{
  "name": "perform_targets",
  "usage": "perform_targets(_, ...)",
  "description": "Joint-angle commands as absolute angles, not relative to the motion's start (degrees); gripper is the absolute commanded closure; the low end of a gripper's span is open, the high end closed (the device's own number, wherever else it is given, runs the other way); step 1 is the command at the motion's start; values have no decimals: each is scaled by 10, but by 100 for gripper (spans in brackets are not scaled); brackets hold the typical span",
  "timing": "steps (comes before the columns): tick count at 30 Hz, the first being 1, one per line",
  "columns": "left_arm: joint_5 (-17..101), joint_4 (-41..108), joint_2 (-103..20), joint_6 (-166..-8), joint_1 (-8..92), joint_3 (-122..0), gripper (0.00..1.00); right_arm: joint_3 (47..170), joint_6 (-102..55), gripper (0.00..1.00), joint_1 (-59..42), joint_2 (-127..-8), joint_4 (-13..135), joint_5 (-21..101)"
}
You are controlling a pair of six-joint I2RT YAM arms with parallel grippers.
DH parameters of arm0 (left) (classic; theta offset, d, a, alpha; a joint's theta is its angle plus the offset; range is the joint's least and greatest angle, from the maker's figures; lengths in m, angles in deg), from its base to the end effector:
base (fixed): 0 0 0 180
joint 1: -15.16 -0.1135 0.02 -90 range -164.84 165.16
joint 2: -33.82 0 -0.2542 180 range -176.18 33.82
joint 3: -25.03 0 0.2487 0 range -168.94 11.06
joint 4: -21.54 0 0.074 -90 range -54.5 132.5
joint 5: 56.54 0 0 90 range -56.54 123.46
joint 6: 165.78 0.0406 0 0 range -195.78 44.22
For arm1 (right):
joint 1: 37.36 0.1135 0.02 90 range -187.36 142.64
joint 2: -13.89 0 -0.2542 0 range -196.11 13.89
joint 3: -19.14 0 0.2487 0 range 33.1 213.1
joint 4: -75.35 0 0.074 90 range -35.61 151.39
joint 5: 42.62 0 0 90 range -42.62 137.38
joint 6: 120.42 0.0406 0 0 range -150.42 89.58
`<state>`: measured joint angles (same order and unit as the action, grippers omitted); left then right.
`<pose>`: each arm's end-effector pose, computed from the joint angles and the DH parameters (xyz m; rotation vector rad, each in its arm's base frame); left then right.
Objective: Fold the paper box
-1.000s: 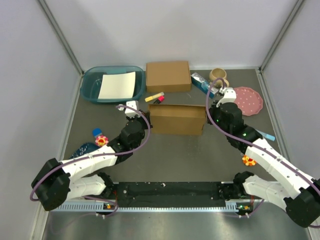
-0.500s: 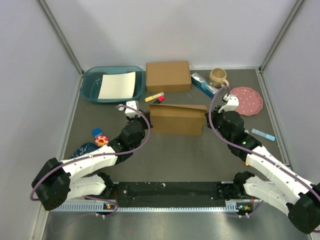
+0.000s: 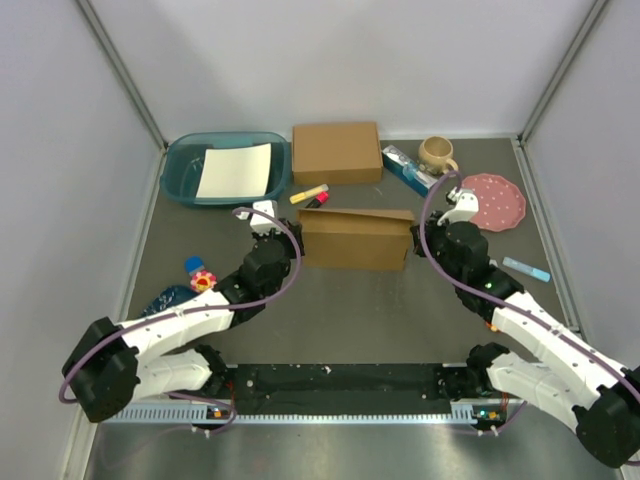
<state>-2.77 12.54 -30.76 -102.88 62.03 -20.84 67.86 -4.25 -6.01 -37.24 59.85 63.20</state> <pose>0.1896 -0.1673 0.2453 -0.1665 1.7162 -0.4090 0.1907 0.1032 0.2662 0.1052 1.8908 0.4302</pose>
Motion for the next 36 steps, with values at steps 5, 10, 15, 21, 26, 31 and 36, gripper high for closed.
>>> perform_targets(5, 32, 316, -284, -1000, 624, -227, 57, 683, -36, 100, -63, -396, 485, 634)
perform_targets(10, 60, 316, -253, -978, 624, -246, 51, 689, -34, 100, -63, -400, 482, 636)
perform_targets(15, 81, 316, -229, -962, 622, -267, 48, 693, -32, 100, -64, -405, 479, 639)
perform_targets(21, 95, 319, -223, -964, 615, -292, 48, 693, -26, 100, -63, -403, 475, 640)
perform_targets(26, 105, 315, -224, -964, 595, -302, 48, 689, -25, 100, -64, -396, 476, 639)
perform_targets(31, 103, 318, -232, -958, 580, -309, 51, 685, -24, 100, -64, -393, 476, 636)
perform_targets(36, 107, 317, -231, -953, 564, -309, 57, 680, -22, 100, -63, -390, 476, 634)
